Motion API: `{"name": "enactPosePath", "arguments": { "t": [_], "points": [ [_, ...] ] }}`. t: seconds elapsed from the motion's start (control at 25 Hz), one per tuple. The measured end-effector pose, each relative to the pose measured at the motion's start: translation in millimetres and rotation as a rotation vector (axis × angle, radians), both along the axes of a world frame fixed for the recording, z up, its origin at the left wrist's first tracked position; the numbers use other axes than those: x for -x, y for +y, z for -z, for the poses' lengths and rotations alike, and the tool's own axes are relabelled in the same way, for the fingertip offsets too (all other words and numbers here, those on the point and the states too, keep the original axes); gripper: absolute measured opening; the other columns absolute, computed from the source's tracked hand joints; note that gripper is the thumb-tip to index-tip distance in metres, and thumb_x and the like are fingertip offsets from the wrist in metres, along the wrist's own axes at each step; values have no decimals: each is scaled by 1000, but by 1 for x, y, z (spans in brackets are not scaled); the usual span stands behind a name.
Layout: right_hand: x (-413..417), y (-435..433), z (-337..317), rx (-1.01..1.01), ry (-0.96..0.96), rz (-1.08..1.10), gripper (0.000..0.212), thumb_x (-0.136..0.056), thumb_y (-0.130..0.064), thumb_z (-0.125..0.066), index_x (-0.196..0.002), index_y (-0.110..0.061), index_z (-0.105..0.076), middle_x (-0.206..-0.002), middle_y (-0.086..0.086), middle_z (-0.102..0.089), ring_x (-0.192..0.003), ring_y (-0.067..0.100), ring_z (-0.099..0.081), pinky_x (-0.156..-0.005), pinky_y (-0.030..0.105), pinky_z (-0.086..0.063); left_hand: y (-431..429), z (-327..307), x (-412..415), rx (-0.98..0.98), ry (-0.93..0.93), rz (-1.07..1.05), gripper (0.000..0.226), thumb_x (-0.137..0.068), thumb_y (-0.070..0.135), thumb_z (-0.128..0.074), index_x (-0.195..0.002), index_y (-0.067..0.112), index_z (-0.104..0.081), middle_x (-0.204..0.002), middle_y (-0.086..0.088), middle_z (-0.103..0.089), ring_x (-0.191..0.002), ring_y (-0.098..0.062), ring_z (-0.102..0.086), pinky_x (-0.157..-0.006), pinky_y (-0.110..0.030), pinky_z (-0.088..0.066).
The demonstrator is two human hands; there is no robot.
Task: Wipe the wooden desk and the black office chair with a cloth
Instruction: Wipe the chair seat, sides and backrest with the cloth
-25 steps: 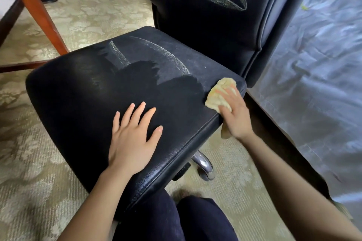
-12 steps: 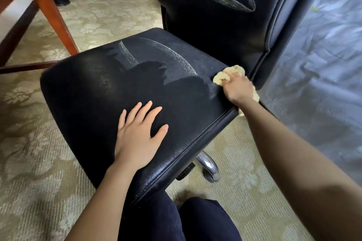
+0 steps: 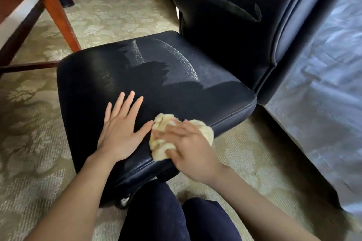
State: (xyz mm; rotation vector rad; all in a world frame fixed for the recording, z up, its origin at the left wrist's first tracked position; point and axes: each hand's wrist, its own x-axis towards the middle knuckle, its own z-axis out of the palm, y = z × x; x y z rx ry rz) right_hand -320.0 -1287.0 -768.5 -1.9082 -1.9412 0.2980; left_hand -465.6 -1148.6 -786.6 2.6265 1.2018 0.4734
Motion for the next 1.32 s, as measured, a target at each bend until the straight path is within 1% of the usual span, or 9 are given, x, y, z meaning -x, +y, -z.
{"name": "enactPosePath", "arguments": {
  "t": [0.12,0.2,0.4,0.6,0.72,0.88,1.0,1.12,1.32],
  "points": [
    [-1,-10,2,-24,-142,-92,53,-83,-18,-56,-135,-29,-50,-130,-6,-55,-130,23,-41,-115,39,-22,11,0,10,35,30,18,70,-90,59,-32,-151,29,-13,-158,12,4,-141,0,19,-117,-31,13],
    [-12,-14,2,-8,-203,-41,55,-83,-22,-57,-136,-33,-47,-131,-6,-56,-131,22,-41,-115,38,-23,19,0,15,50,41,21,69,-91,58,-33,-151,30,-15,-158,12,2,-140,2,18,-117,-30,13],
    [-72,-8,-1,55,-167,307,51,-94,-34,-44,-143,-41,-32,-137,-3,-51,-135,19,-29,-109,29,-27,28,1,23,33,53,40,67,-92,56,-36,-151,30,-17,-158,11,-4,-143,1,10,-116,-26,13],
    [-128,19,-7,151,-132,574,45,-95,-40,-38,-140,-37,-37,-137,8,-48,-124,30,-44,-87,36,-41,31,2,25,27,36,56,67,-92,54,-39,-150,29,-19,-158,12,-6,-143,1,6,-117,-27,9],
    [-152,49,-5,201,-148,682,44,-97,-40,-32,-141,-35,-34,-137,12,-45,-123,35,-43,-94,40,-38,30,2,25,22,34,56,68,-90,57,-35,-150,29,-20,-158,12,-8,-144,0,5,-117,-27,8],
    [-170,93,-2,241,-208,649,45,-98,-33,-28,-141,-21,-31,-145,16,-35,-129,38,-35,-107,44,-28,28,3,24,-5,30,38,68,-90,58,-33,-150,29,-22,-158,10,-10,-145,-2,1,-118,-28,6],
    [-162,118,-2,288,-257,626,50,-98,-31,-29,-147,-23,-26,-152,15,-24,-138,36,-20,-113,44,-16,23,4,20,-55,63,15,65,-93,53,-37,-151,27,-22,-159,7,-11,-146,-6,0,-118,-29,5],
    [-138,144,-7,285,-246,503,50,-96,-30,-30,-146,-29,-27,-153,8,-24,-141,32,-11,-114,43,-12,17,3,15,-65,69,-4,65,-94,51,-37,-151,24,-21,-159,4,-11,-146,-9,-1,-119,-31,4],
    [-67,164,-4,254,-193,217,48,-97,-38,-31,-145,-37,-28,-152,0,-26,-132,33,-23,-109,42,-18,7,1,8,-76,143,-52,69,-92,57,-23,-152,24,-12,-160,4,-3,-146,-10,4,-118,-30,7]
  ]
}}
